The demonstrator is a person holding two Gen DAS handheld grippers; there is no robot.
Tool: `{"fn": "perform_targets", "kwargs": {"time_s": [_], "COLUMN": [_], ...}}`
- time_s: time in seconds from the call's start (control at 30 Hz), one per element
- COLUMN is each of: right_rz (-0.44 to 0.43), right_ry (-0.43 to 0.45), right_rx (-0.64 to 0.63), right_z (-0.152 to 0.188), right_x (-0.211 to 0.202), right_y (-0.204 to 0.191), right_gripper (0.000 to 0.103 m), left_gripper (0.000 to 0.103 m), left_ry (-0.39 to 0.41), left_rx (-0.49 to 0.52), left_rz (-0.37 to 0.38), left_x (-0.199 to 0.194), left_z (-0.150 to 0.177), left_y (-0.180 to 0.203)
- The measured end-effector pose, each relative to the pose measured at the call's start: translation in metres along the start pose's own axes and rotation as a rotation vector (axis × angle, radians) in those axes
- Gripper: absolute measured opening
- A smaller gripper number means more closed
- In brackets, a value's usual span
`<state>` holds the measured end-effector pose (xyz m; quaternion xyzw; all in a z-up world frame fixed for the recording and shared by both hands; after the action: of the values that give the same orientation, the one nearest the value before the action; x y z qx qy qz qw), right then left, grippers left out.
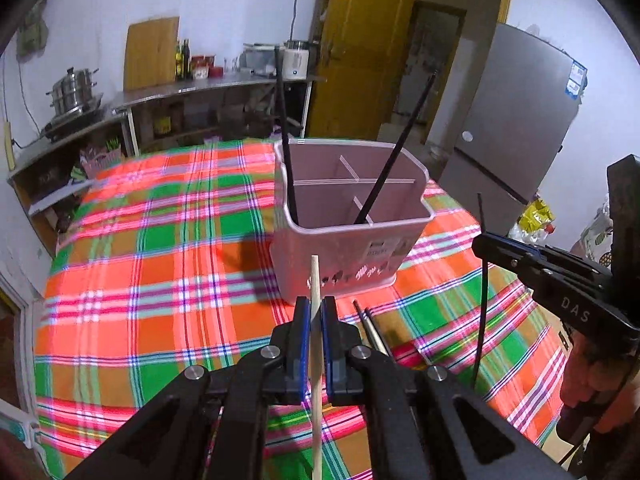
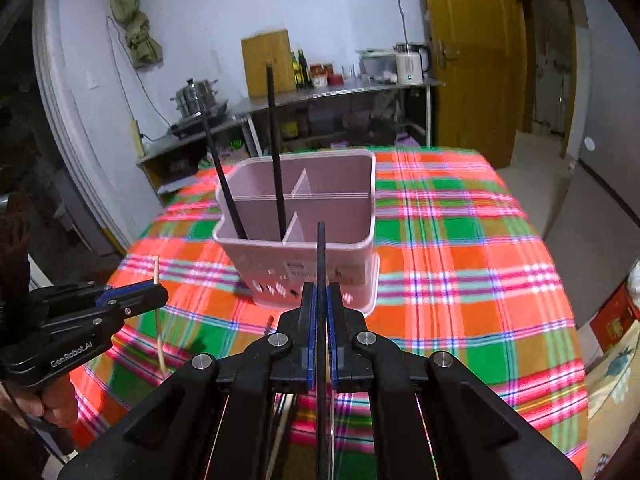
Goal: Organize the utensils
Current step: 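Lift both held chopsticks upright and carry them over the pink basket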
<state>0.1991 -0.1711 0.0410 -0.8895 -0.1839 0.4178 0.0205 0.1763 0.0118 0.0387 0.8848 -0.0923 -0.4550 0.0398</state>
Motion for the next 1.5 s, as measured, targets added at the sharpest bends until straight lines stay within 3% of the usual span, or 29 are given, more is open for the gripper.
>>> {"fn": "perform_targets", "kwargs": {"time_s": [0.3,0.9,1.5], "right_rz": [-0.005,-0.008,-0.033], "right_ry": [0.075,0.091,0.149], "right_rx": [-0.011,-0.009,-0.048], "right_z": [-0.01,0.005,-0.017], "right_x": [-0.032,-0.053,-0.072], "right_y": [-0.006,-0.008,-0.024], "right_gripper": [0.005,0.005,0.005], "left_gripper": [0.005,0.005,0.005], "left_ry": [0.057,0.042,0.11], "left_rx": [0.023,0.041,0.039], "left_rz": [-0.003,-0.006,0.009], "left_x": [-0.028,-0.047,-0.075], "left_z": [-0.009,0.011,-0.017], "left_y": [0.011,0.021,0.021]}}
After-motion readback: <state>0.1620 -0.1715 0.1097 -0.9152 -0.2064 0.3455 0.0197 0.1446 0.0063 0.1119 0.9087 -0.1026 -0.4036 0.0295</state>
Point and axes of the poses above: each gripper's, at about its wrist camera, not at the fingertips, and x roughly the way its jaws point, y to its right, z to its underside, the point moved 4 cm from there along x, roughly the way its jaws point, and after that the axes turned 8 degrees about -y, right-handed, at the moved point
